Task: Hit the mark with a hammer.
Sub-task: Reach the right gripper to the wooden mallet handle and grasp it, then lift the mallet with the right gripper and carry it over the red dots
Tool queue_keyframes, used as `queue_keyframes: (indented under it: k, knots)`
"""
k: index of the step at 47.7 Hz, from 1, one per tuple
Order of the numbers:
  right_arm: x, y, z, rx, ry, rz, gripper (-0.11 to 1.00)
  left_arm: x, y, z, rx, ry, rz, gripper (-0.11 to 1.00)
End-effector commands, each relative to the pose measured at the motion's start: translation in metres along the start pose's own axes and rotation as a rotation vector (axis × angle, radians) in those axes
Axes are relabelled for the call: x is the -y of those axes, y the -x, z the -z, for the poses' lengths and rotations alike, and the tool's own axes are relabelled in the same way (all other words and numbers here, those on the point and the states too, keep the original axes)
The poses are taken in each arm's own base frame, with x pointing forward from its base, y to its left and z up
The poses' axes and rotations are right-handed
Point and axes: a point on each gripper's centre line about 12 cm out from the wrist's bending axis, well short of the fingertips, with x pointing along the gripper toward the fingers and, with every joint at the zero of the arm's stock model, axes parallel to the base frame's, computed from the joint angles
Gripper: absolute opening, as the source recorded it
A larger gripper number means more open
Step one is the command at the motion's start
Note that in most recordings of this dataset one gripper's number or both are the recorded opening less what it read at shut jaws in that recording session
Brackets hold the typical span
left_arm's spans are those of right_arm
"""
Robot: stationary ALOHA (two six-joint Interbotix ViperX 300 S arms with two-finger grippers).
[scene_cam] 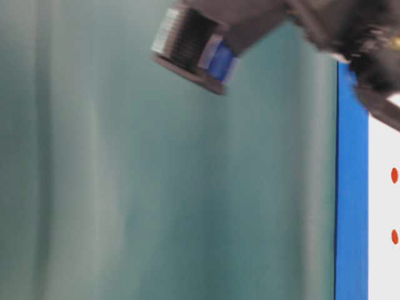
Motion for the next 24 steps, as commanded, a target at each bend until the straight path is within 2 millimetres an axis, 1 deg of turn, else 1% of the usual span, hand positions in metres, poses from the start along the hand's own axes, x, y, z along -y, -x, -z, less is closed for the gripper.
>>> queue_keyframes:
  k: [1,6,12,15,24]
  knots:
    - [-0.006,-0.008,-0.003,0.028,-0.019,-0.006,0.88,0.000,-0.001,-0.004,0.014,0.003,0.001,0.00]
    - [-0.004,-0.019,0.008,0.012,-0.027,0.012,0.88,0.000,-0.002,-0.004,0.012,0.003,0.001,0.00]
    - [-0.006,-0.029,0.019,-0.006,-0.018,0.012,0.88,0.000,-0.002,-0.003,0.011,0.003,0.001,0.00]
    - [-0.007,-0.031,0.024,-0.017,-0.015,0.012,0.88,0.000,-0.002,-0.003,0.011,0.003,0.001,0.00]
    - [-0.007,-0.029,0.026,-0.025,-0.009,0.014,0.87,0.000,-0.001,-0.003,0.011,0.003,0.001,0.00]
